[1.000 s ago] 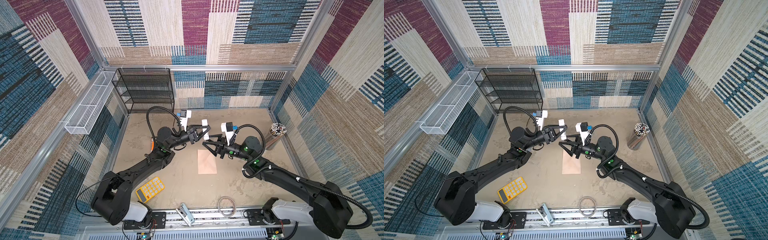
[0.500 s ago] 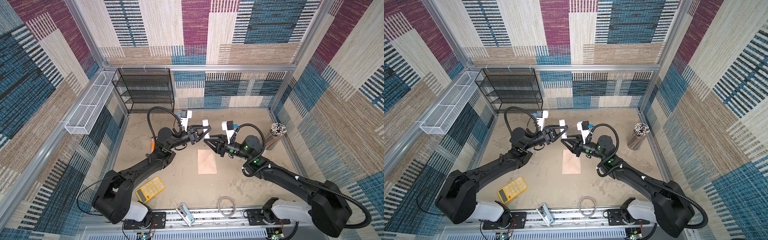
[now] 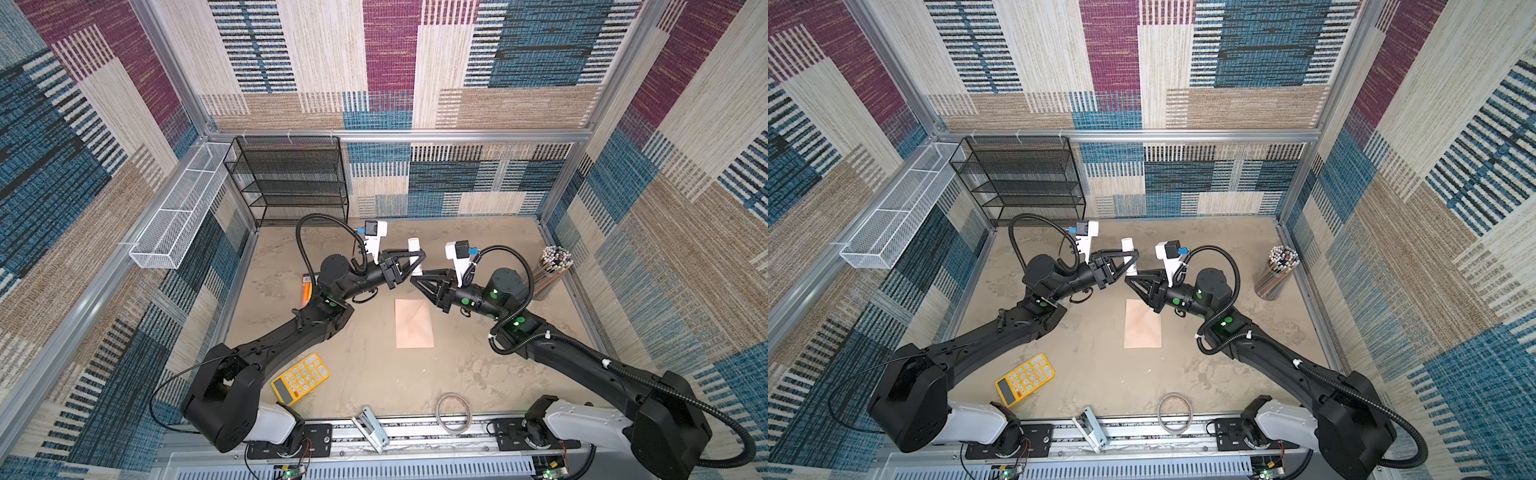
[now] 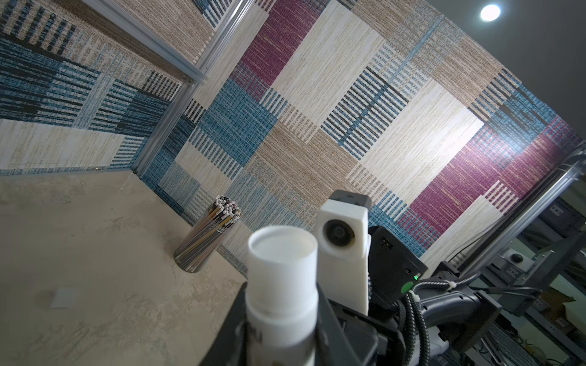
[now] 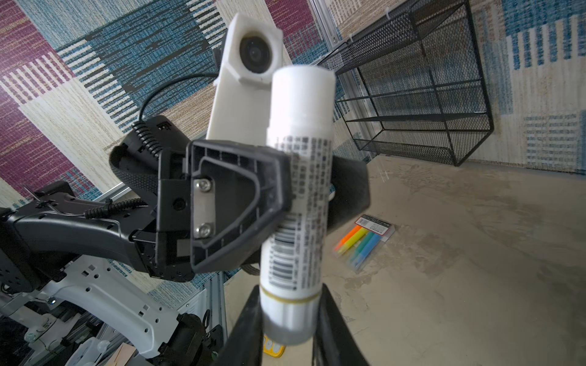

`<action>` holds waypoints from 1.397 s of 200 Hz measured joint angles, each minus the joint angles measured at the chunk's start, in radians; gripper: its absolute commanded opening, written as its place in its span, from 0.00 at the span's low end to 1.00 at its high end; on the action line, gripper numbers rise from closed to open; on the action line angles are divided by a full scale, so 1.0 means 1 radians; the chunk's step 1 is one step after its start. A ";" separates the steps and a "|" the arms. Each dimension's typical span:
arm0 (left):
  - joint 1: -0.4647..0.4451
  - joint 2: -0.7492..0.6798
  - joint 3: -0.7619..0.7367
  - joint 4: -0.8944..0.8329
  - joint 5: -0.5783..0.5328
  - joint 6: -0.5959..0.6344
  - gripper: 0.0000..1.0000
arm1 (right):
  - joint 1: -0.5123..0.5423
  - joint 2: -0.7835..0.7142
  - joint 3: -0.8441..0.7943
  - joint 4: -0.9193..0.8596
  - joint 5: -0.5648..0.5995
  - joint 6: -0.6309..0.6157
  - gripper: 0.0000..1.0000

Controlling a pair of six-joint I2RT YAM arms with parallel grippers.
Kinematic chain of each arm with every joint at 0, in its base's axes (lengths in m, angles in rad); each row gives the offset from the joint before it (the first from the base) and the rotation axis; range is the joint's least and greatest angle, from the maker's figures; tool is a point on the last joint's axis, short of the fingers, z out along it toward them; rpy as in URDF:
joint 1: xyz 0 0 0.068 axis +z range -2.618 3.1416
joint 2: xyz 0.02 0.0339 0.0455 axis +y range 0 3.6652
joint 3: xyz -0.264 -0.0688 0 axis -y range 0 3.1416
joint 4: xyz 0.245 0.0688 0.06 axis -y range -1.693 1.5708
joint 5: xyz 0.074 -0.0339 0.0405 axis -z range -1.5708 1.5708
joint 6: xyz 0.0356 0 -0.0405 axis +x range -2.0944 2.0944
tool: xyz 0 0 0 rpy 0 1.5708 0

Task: Place the letter into the envelope and seal it

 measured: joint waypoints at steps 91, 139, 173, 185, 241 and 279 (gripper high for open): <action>-0.095 -0.001 0.009 -0.112 -0.285 0.183 0.00 | 0.160 -0.006 0.187 -0.454 0.488 -0.133 0.10; -0.108 0.011 0.000 -0.123 -0.346 0.203 0.00 | 0.281 0.061 0.277 -0.597 0.805 -0.194 0.13; -0.108 0.009 -0.013 -0.130 -0.354 0.198 0.00 | 0.335 0.089 0.283 -0.613 0.940 -0.242 0.21; -0.111 0.008 -0.021 -0.132 -0.351 0.199 0.00 | 0.340 0.077 0.259 -0.602 0.943 -0.250 0.29; -0.106 -0.059 -0.031 -0.208 -0.245 0.204 0.00 | 0.343 -0.010 0.163 -0.535 0.787 -0.360 0.67; -0.024 -0.129 -0.032 -0.311 -0.187 0.229 0.00 | 0.264 -0.113 0.097 -0.511 0.680 -0.413 0.70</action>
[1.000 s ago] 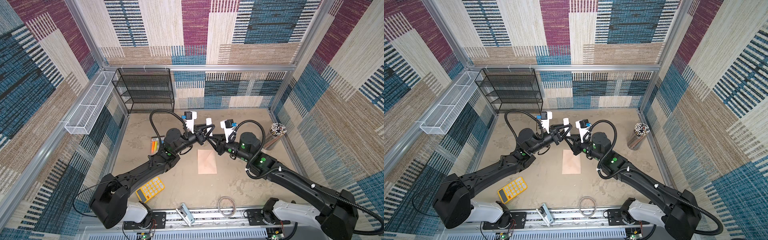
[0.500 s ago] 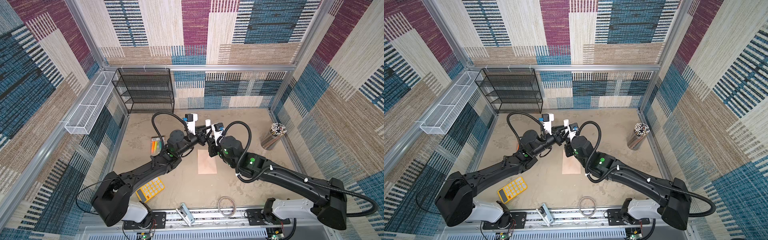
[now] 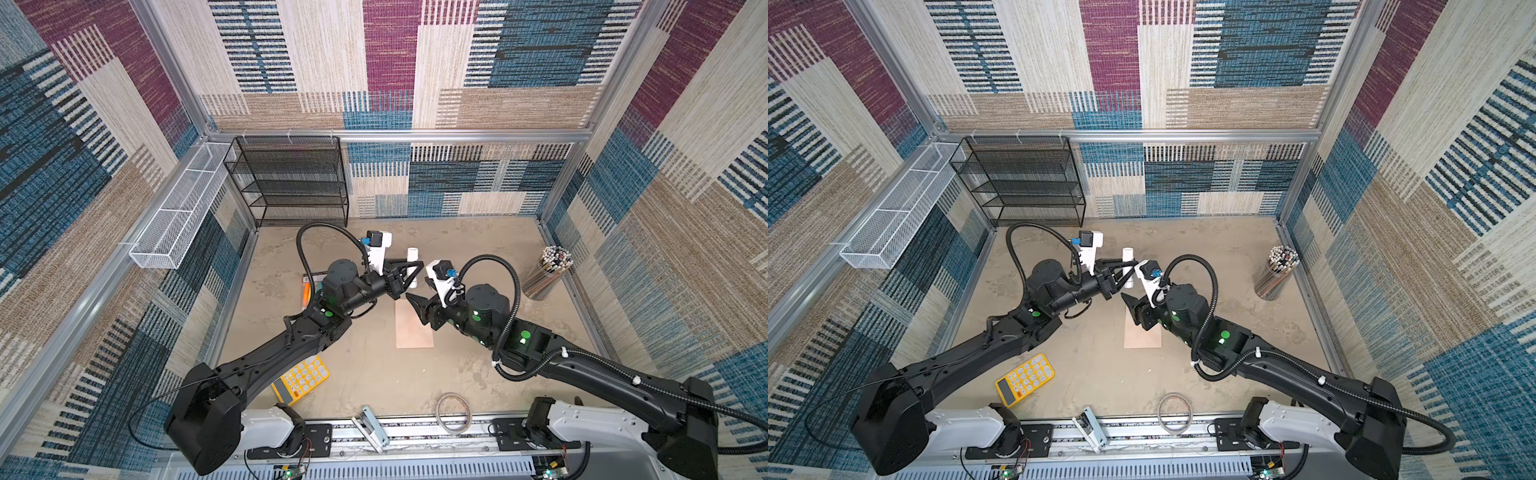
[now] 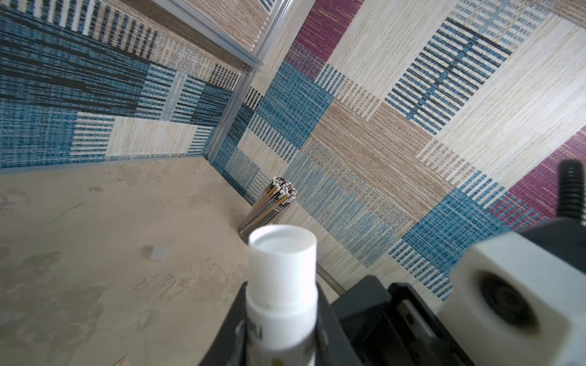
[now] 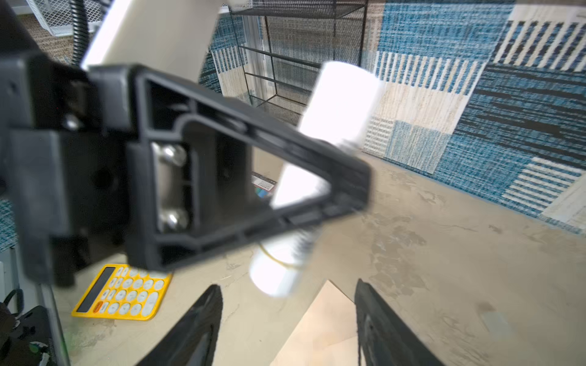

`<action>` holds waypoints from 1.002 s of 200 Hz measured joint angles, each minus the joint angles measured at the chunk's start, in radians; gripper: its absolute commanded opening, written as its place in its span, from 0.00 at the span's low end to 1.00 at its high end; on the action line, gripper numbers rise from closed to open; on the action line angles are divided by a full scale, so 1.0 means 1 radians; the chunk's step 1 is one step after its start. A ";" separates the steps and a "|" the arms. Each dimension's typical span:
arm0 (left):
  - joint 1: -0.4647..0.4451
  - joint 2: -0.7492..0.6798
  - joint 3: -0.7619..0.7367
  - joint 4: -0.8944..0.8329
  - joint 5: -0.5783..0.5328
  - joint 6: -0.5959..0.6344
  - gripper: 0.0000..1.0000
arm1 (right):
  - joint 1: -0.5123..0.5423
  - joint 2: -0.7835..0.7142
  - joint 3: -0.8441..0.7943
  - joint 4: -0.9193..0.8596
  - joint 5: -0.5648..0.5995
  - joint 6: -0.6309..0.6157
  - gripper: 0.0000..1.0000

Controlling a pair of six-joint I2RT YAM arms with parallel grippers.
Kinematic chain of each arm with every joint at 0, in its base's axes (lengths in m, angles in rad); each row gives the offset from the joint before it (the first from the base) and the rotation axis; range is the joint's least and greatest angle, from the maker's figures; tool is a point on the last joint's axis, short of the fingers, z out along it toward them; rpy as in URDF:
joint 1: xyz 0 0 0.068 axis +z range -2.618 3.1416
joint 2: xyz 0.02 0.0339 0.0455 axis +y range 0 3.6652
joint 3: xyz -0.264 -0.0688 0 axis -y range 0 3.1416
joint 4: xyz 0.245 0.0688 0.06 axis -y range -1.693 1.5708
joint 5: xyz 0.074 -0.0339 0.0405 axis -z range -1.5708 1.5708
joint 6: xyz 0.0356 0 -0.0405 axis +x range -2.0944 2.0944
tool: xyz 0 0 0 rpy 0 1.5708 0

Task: Place the letter into the envelope and seal it

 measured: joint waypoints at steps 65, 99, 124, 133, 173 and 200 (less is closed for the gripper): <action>0.040 -0.041 0.029 -0.201 0.167 0.107 0.00 | -0.416 0.076 0.076 -0.098 -0.219 0.029 0.73; 0.041 -0.042 0.003 -0.269 0.201 0.142 0.00 | -0.572 0.360 0.287 -0.262 -0.254 0.098 0.72; 0.041 -0.040 -0.018 -0.287 0.204 0.154 0.00 | -0.610 0.530 0.398 -0.367 -0.257 0.151 0.72; 0.041 -0.038 -0.023 -0.290 0.206 0.158 0.00 | -0.619 0.596 0.447 -0.406 -0.251 0.178 0.72; 0.041 -0.019 -0.030 -0.301 0.209 0.171 0.00 | -0.643 0.848 0.634 -0.553 -0.161 0.293 0.73; 0.043 -0.007 -0.032 -0.303 0.210 0.176 0.00 | -0.642 0.928 0.692 -0.613 -0.144 0.348 0.76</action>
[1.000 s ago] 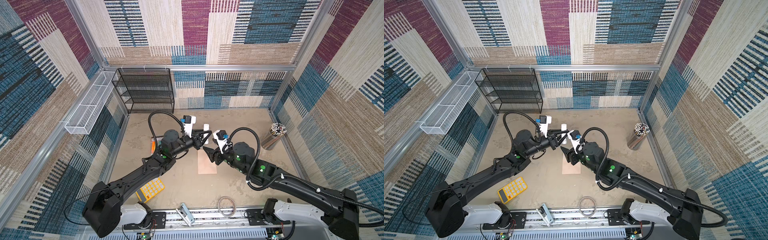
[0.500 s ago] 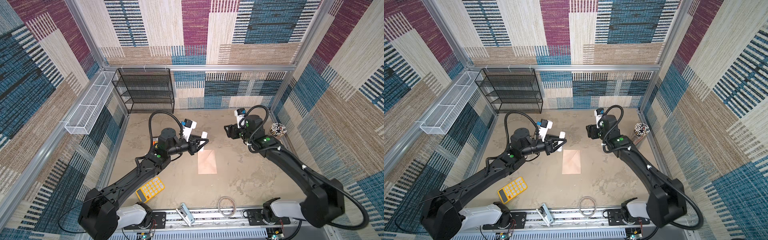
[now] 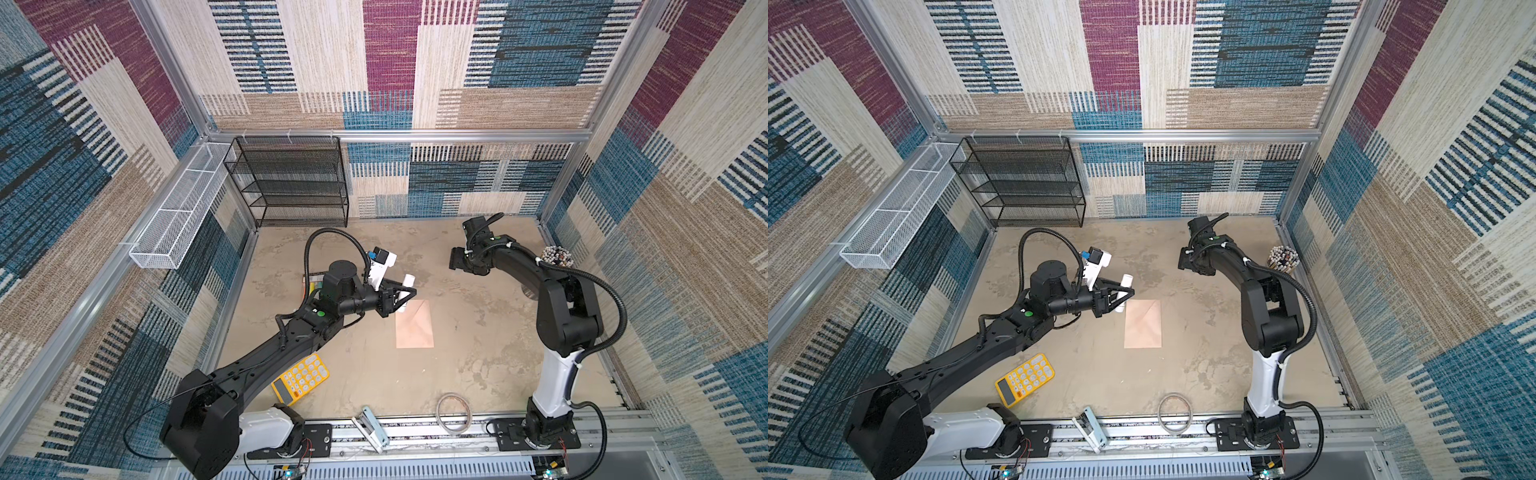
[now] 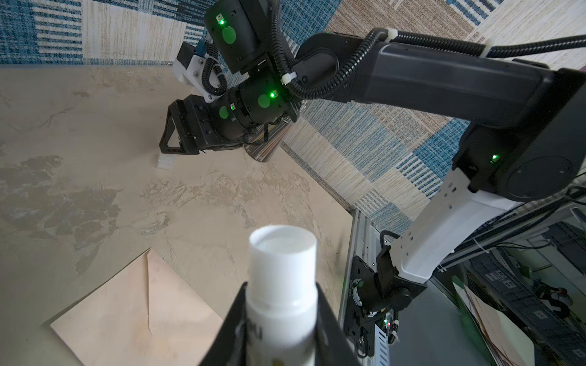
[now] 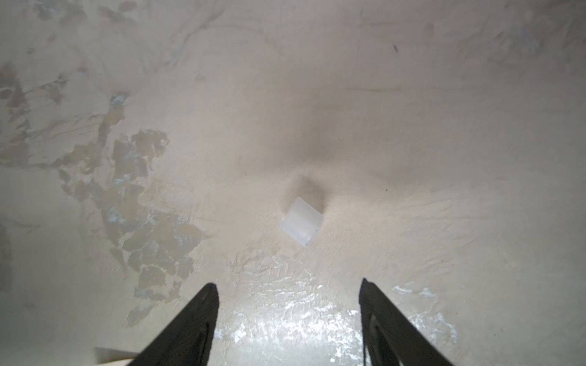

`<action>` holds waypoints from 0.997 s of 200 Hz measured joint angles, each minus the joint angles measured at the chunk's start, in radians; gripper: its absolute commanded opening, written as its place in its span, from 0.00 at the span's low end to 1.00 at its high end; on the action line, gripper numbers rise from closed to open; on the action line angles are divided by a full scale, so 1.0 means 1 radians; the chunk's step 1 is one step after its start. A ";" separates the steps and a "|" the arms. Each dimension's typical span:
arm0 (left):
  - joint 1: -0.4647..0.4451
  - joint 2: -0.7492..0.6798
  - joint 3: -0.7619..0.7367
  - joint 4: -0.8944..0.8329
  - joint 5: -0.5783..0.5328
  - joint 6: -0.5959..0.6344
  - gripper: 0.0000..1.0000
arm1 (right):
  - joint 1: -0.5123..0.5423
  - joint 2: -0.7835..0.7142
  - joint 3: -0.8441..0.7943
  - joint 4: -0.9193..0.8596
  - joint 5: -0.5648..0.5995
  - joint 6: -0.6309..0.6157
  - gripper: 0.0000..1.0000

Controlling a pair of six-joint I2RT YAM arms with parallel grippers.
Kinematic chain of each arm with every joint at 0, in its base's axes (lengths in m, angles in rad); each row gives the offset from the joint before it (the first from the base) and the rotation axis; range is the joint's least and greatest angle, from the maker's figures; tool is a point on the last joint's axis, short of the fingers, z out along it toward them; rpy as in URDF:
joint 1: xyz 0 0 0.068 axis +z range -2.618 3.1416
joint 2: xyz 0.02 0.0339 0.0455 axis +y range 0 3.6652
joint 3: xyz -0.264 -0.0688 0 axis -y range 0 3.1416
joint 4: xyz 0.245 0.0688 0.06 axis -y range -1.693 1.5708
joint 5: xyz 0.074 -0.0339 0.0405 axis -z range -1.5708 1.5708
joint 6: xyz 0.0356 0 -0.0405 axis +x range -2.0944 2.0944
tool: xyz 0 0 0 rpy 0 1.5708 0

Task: Place the letter into the envelope and seal it

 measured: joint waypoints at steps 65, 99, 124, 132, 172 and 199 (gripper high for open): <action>0.005 0.047 -0.026 0.032 0.023 -0.006 0.00 | -0.004 0.159 0.178 -0.072 0.016 0.055 0.70; 0.006 0.054 -0.032 0.066 0.040 -0.019 0.00 | -0.004 0.204 0.230 -0.107 0.017 0.071 0.66; 0.007 0.053 -0.043 0.075 0.041 -0.019 0.00 | -0.004 0.229 0.248 -0.124 0.016 0.076 0.62; 0.007 0.052 -0.047 0.075 0.041 -0.019 0.00 | -0.004 0.232 0.248 -0.128 0.014 0.077 0.61; 0.011 0.045 -0.057 0.082 0.041 -0.020 0.00 | -0.004 0.261 0.266 -0.153 0.001 0.079 0.54; 0.013 0.039 -0.064 0.092 0.041 -0.023 0.00 | -0.004 0.267 0.270 -0.160 0.003 0.079 0.49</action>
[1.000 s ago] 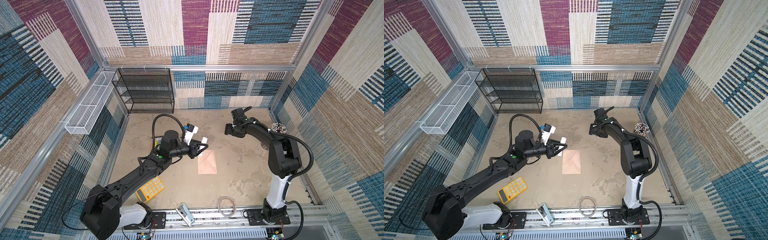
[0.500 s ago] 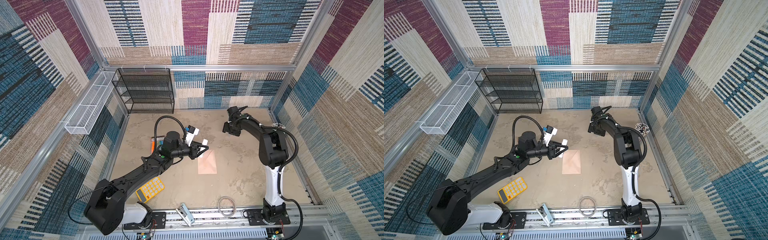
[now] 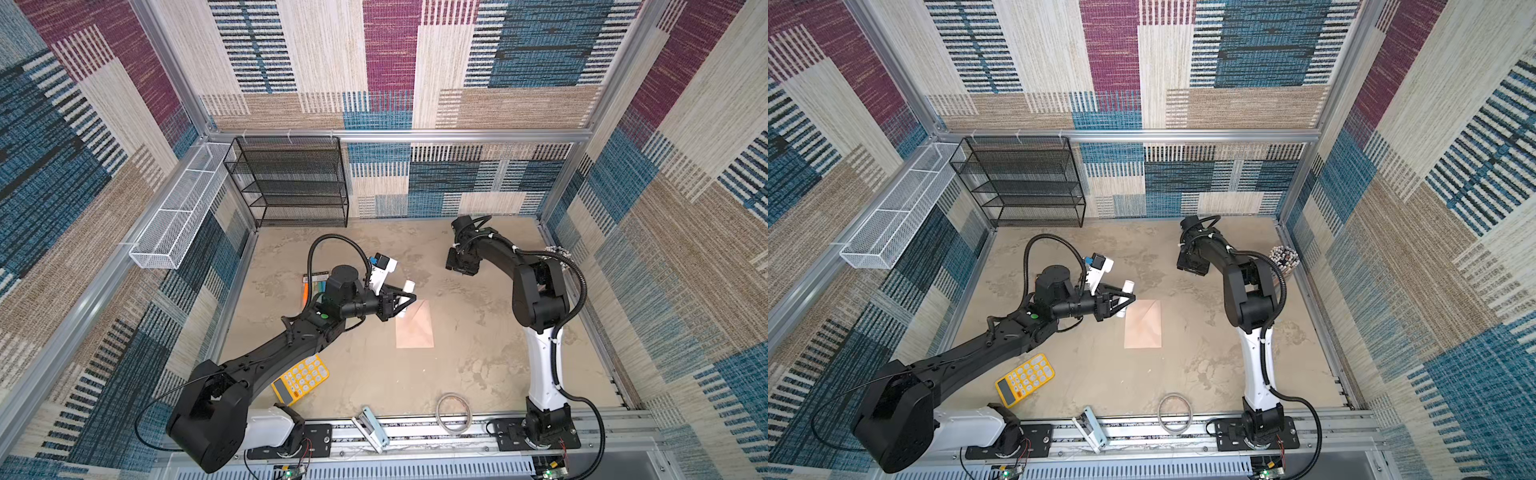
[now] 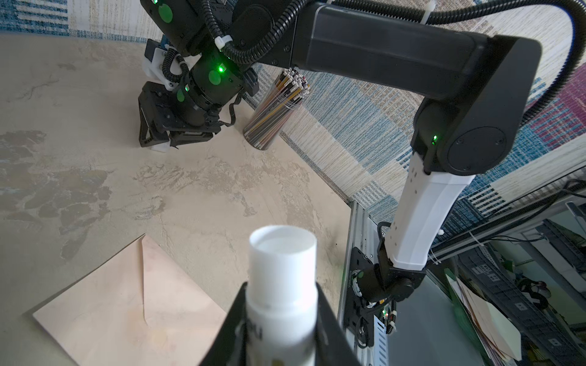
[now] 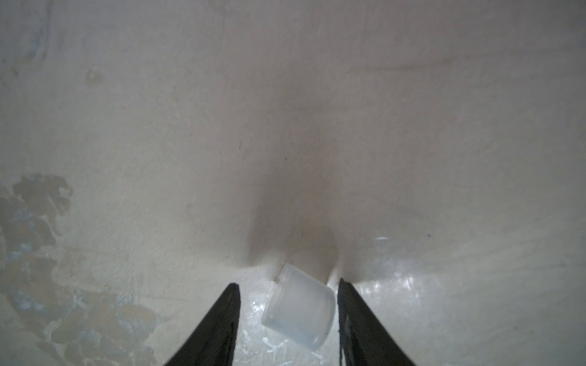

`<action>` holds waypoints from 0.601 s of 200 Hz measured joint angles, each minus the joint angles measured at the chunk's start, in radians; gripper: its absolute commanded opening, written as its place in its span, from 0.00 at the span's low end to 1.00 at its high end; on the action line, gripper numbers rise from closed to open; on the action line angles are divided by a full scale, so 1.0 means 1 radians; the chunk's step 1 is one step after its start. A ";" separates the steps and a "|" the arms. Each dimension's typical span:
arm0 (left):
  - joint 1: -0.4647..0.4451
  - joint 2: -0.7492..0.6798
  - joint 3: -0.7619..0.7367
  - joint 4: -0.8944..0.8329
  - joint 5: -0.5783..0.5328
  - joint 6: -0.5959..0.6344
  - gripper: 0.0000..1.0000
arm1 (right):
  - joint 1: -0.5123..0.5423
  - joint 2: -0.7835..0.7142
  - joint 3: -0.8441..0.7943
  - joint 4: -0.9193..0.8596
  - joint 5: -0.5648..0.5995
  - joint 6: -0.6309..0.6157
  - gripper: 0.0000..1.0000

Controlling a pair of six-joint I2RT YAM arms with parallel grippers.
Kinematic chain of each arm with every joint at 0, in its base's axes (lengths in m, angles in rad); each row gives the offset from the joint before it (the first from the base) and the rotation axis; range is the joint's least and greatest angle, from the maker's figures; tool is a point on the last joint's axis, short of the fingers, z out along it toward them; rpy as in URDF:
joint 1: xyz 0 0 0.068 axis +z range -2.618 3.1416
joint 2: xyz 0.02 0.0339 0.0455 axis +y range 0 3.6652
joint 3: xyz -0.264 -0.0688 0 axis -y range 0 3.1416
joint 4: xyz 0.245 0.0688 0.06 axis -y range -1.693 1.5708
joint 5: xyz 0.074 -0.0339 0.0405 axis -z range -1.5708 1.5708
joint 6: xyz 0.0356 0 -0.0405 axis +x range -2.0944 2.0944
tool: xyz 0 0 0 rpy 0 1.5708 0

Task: Place the letter into the envelope and seal it

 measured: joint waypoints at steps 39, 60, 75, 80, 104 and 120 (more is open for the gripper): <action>0.003 -0.008 -0.007 0.013 0.000 -0.004 0.00 | 0.002 0.013 0.011 -0.006 0.014 0.000 0.40; 0.005 -0.014 -0.009 0.012 0.000 -0.005 0.00 | 0.008 0.013 0.012 -0.015 0.025 0.000 0.37; 0.005 -0.020 -0.010 0.012 0.000 -0.005 0.00 | 0.014 0.013 0.012 -0.023 0.037 -0.001 0.36; 0.005 -0.022 -0.010 0.012 0.000 -0.005 0.00 | 0.017 0.013 0.012 -0.024 0.041 -0.001 0.35; 0.005 -0.033 -0.011 0.011 0.000 -0.004 0.00 | 0.032 -0.003 0.000 -0.028 0.062 -0.002 0.34; 0.005 -0.044 -0.011 0.008 0.000 -0.004 0.00 | 0.047 -0.031 -0.024 -0.031 0.077 -0.008 0.34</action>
